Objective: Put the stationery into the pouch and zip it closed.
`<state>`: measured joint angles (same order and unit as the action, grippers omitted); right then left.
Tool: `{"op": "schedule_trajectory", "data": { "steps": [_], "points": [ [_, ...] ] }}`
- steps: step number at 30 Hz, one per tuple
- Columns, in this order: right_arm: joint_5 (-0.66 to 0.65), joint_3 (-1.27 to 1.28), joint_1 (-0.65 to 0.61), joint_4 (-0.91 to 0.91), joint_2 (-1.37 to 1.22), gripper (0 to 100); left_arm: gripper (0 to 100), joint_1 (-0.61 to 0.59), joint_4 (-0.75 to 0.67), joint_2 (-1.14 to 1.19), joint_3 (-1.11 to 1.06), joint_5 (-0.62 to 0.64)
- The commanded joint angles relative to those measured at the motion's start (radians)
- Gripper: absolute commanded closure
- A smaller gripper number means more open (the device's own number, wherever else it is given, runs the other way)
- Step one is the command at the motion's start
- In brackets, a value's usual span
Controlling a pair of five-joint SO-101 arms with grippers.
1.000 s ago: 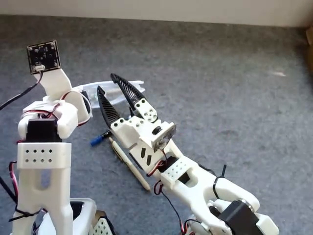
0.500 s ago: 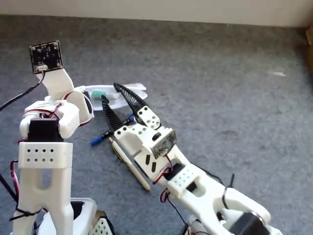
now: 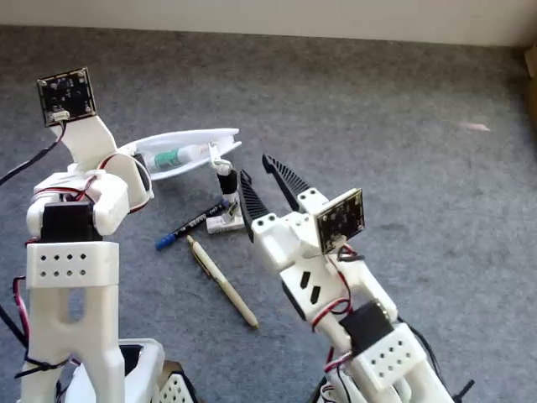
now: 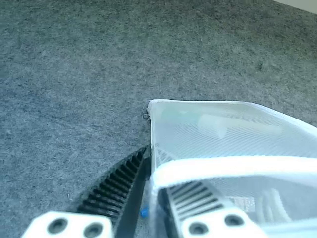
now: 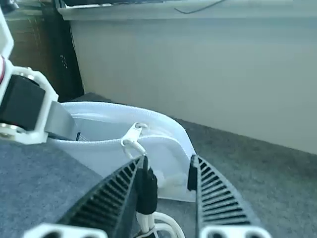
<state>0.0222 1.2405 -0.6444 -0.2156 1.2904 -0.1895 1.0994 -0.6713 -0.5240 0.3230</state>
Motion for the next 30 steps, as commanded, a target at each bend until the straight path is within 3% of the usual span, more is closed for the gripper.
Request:
{"op": "schedule_trajectory", "data": {
  "steps": [1,16,30],
  "points": [
    [0.011,-0.113,0.015,-0.162,0.038,86.8,99,-0.039,-0.017,0.01,-0.005,-0.005],
    [0.017,-0.308,0.007,-0.461,-0.372,86.8,99,-0.12,-0.046,0.01,-0.007,0.032],
    [0.012,-0.343,-0.162,-0.522,-0.579,86.8,99,-0.18,-0.072,0.01,-0.002,0.058]
  ]
}}
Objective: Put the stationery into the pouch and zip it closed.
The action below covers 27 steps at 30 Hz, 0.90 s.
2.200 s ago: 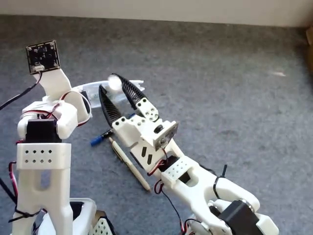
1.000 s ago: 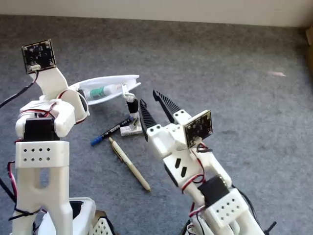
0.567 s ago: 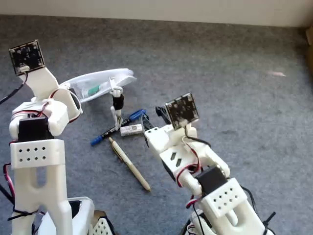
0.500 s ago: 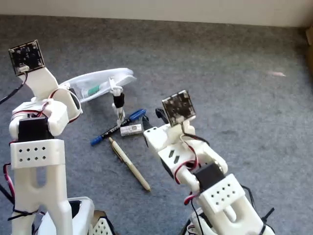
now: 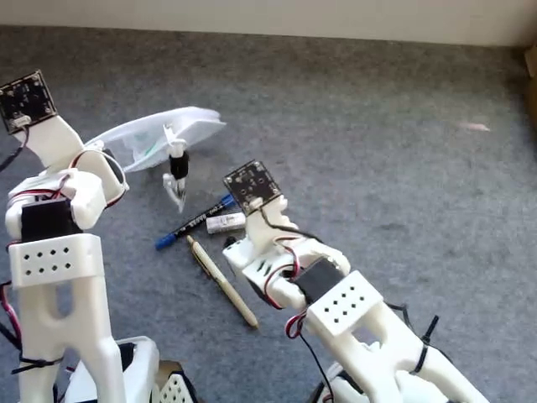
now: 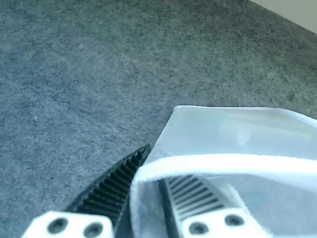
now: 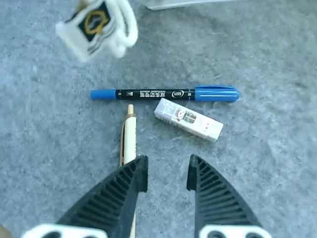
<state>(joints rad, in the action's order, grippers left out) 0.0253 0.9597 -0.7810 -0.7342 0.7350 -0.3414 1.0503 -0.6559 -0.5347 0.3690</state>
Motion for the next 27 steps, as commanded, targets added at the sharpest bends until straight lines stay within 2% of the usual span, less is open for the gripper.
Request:
{"op": "schedule_trajectory", "data": {
  "steps": [1,9,20,24,27],
  "points": [
    [0.009,-0.064,-0.035,-0.004,-0.042,86.8,99,-0.028,-0.023,-0.005,0.008,0.012],
    [0.009,-0.11,-0.153,0.001,-0.234,86.8,99,-0.028,-0.023,-0.005,0.007,0.009],
    [0.018,-0.275,-0.16,0.002,-0.503,86.8,99,-0.028,-0.023,-0.005,0.007,0.009],
    [0.094,-0.312,-0.16,0.036,-0.576,86.8,99,-0.053,-0.023,-0.005,0.012,0.012],
    [0.101,-0.315,-0.16,0.073,-0.621,86.8,99,-0.085,-0.044,-0.007,0.012,0.015]
  ]
}}
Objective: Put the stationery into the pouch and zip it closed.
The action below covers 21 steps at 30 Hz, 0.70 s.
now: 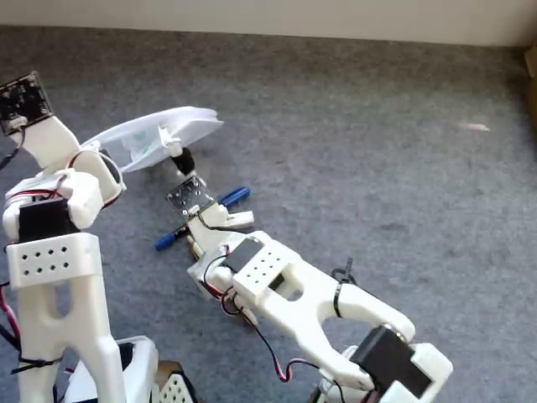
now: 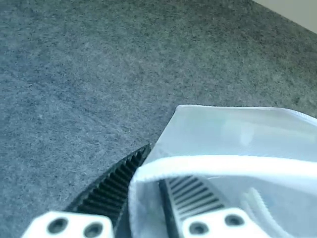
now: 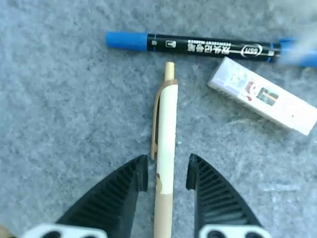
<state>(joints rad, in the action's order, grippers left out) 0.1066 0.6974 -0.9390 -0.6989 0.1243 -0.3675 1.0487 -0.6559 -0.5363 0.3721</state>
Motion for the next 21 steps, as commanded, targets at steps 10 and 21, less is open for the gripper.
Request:
{"op": "schedule_trajectory", "data": {
  "steps": [10,21],
  "points": [
    [0.02,-0.058,-0.001,0.124,-0.122,86.8,99,-0.059,-0.049,-0.007,0.008,0.012],
    [-0.044,-0.051,-0.001,0.12,-0.133,99.2,99,-0.054,-0.049,-0.007,0.007,0.012]
  ]
}}
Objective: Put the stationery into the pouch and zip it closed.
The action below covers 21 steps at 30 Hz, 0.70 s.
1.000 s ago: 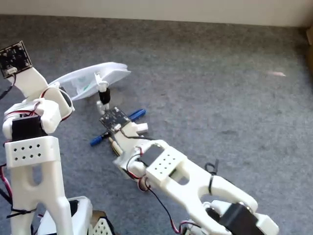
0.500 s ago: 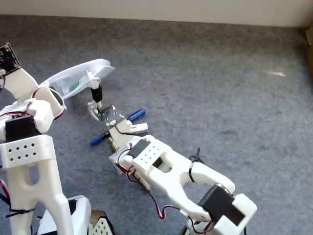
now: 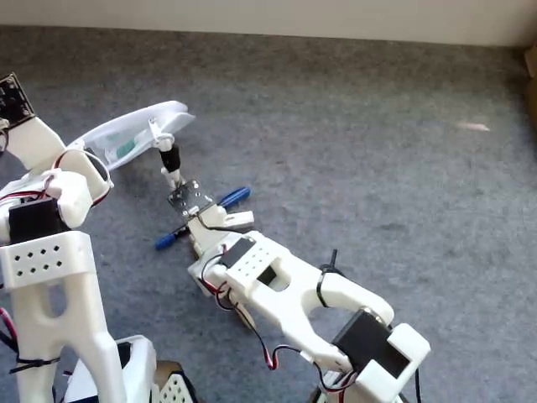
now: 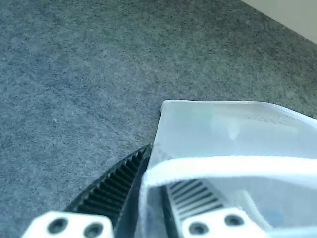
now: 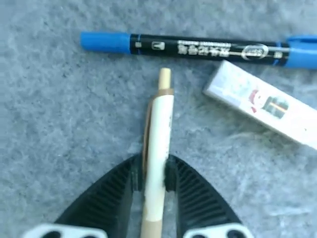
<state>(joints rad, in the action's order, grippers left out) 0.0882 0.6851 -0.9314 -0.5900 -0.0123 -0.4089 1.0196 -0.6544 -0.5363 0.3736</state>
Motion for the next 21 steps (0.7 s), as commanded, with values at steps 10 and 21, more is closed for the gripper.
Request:
{"op": "schedule_trajectory", "data": {
  "steps": [10,21],
  "points": [
    [-0.032,-0.044,-0.002,-0.17,0.008,99.3,99,-0.008,-0.017,-0.008,0.005,0.011],
    [-0.089,-0.018,0.068,-0.337,0.323,99.3,99,0.018,-0.015,-0.007,0.004,0.011]
  ]
}}
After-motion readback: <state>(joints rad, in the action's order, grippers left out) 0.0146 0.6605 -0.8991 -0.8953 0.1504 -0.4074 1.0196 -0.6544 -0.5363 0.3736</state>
